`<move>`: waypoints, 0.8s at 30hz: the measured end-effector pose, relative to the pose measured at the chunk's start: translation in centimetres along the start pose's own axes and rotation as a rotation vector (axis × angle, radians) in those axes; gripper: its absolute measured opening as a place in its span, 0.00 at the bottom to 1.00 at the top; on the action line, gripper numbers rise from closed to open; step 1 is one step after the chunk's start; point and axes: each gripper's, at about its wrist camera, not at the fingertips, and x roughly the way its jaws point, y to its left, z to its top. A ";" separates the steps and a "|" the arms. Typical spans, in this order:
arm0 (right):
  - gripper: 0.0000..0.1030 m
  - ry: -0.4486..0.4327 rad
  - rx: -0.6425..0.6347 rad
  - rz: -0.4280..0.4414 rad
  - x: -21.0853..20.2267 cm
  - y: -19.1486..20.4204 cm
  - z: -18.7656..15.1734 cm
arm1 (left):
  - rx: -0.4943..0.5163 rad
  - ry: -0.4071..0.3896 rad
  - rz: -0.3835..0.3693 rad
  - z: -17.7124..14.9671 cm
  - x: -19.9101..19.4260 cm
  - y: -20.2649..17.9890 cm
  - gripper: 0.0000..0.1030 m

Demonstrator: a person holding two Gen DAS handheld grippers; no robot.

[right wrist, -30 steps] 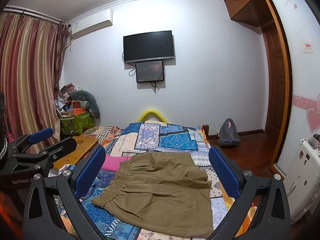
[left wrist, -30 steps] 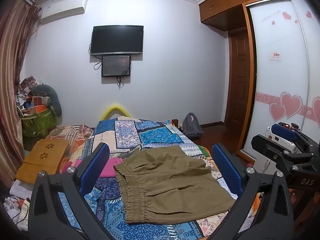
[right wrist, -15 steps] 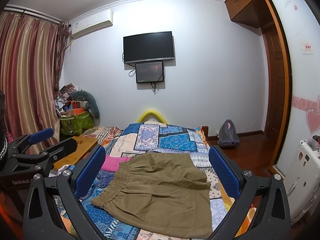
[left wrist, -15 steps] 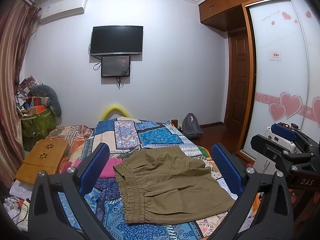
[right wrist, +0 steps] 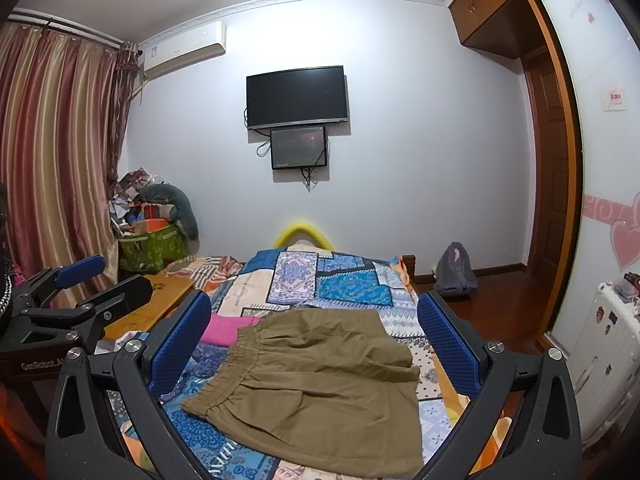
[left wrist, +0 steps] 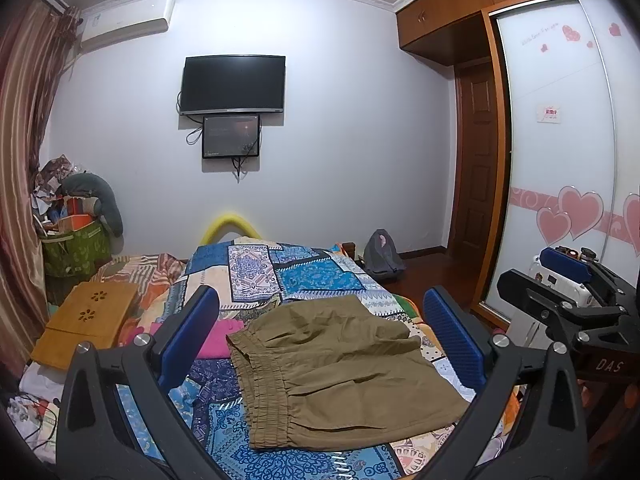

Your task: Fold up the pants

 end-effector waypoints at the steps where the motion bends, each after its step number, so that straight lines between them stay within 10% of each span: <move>1: 1.00 -0.001 0.000 0.000 0.0 0.0 0.0 | -0.001 0.001 -0.001 0.0 0.0 0.0 1.00; 24: 1.00 0.008 -0.002 0.001 0.3 0.1 -0.5 | 0.010 -0.003 0.001 0.2 -0.1 -0.4 1.00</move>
